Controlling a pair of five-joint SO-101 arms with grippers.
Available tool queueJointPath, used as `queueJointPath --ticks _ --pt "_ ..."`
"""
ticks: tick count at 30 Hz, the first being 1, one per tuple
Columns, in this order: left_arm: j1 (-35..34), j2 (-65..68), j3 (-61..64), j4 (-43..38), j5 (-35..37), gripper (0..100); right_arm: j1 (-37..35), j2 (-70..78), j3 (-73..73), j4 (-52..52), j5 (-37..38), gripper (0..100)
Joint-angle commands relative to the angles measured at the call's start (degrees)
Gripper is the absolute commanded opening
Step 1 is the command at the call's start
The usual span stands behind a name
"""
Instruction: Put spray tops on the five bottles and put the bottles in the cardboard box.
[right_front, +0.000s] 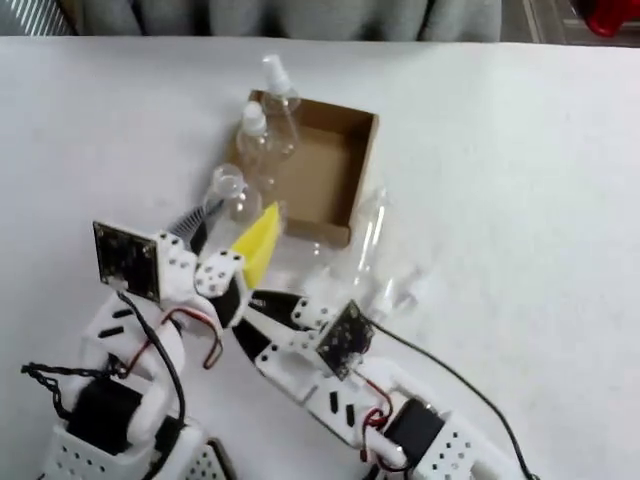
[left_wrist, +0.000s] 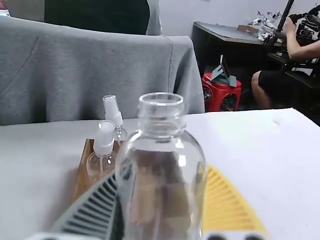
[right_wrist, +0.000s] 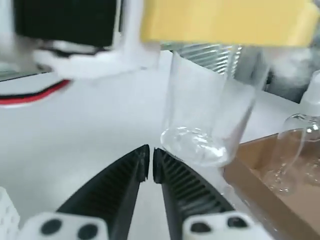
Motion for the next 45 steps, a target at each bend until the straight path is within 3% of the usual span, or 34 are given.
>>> queueJointPath --ticks 1,8,14,23,34,45 --pt "1.7 -2.1 -2.9 3.0 -0.4 2 2.8 -0.7 -1.1 -0.3 0.4 1.6" --pt "7.3 -9.6 -2.5 9.7 -0.5 2 5.5 -0.7 -1.1 -2.2 0.4 1.6" --pt "7.6 -10.2 -2.0 9.1 -0.5 2 5.6 -0.6 -0.9 -1.6 0.4 1.6" --pt "-1.8 -10.1 11.3 -14.6 -0.1 2 1.7 -1.2 -1.1 1.1 0.4 1.6" --pt "-1.9 -10.1 11.8 -14.5 -0.1 2 0.1 -1.2 -1.1 -0.9 0.4 1.6" --pt "0.6 -10.6 10.6 -7.7 -0.3 2 5.2 -0.6 -0.8 -4.3 0.4 1.6"
